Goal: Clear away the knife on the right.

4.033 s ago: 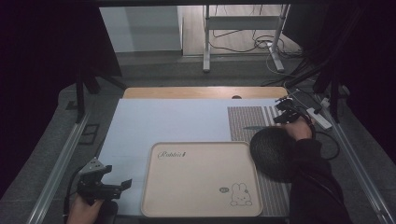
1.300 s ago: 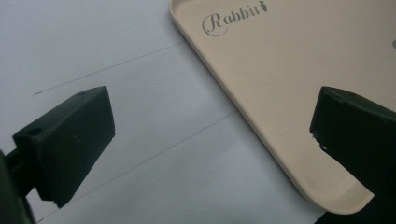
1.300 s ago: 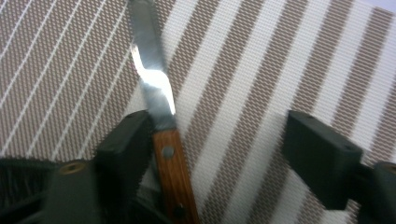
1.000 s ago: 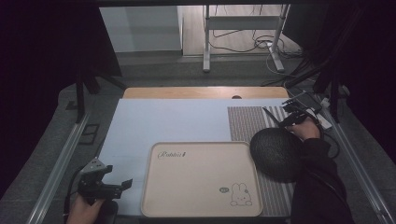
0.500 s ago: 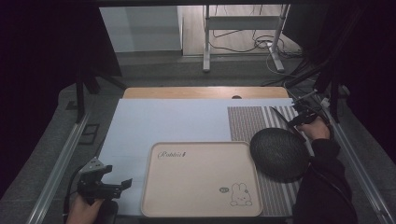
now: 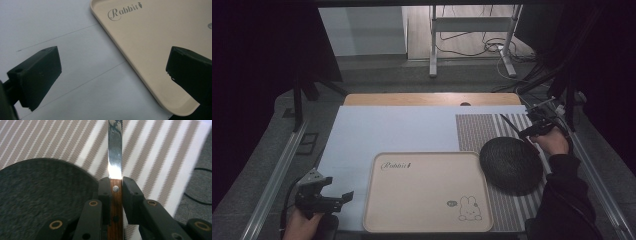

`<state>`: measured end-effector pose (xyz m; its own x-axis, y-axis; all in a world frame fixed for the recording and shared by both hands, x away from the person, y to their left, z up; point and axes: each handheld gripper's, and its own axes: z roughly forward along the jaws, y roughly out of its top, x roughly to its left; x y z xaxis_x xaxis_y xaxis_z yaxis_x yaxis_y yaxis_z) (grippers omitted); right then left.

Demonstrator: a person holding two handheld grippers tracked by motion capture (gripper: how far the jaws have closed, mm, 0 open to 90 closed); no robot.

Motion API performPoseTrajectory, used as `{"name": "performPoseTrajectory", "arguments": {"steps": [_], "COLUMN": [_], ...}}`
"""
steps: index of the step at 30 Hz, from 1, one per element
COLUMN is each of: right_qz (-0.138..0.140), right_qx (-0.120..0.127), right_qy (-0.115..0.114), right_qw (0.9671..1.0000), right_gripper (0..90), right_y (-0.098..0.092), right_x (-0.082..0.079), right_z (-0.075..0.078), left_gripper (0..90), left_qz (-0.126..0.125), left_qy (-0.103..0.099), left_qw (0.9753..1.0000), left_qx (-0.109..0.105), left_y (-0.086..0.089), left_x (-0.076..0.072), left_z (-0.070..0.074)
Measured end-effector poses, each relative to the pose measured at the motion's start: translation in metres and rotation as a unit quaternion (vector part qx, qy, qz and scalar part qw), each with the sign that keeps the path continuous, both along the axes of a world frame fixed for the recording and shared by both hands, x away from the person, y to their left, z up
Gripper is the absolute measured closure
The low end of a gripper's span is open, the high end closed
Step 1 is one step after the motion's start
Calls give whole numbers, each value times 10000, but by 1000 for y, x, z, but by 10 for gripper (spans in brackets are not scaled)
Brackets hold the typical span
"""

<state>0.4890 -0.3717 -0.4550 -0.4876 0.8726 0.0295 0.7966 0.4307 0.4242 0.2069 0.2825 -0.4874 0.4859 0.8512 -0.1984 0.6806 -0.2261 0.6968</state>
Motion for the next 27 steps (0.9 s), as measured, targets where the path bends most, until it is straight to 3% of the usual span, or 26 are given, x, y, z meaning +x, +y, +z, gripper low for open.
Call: {"name": "performPoseTrajectory", "arguments": {"steps": [6,12,27], "right_qz": [201,300,844], "right_qx": [11,232,253], "right_qy": [42,75,197], "right_qw": [9998,9993,9959], "right_gripper": [773,773,773], "right_y": [19,35,74], "right_x": [-11,-21,-50], "right_z": [-1,0,-7], "left_gripper": [2,2,3], "left_qz": [-12,-20,-26], "left_qy": [-7,-11,-26], "left_qw": [10000,10000,10000], "left_qx": [-7,-4,-33], "left_y": [0,0,1], "left_x": [0,0,-1], "left_z": [0,0,0]}}
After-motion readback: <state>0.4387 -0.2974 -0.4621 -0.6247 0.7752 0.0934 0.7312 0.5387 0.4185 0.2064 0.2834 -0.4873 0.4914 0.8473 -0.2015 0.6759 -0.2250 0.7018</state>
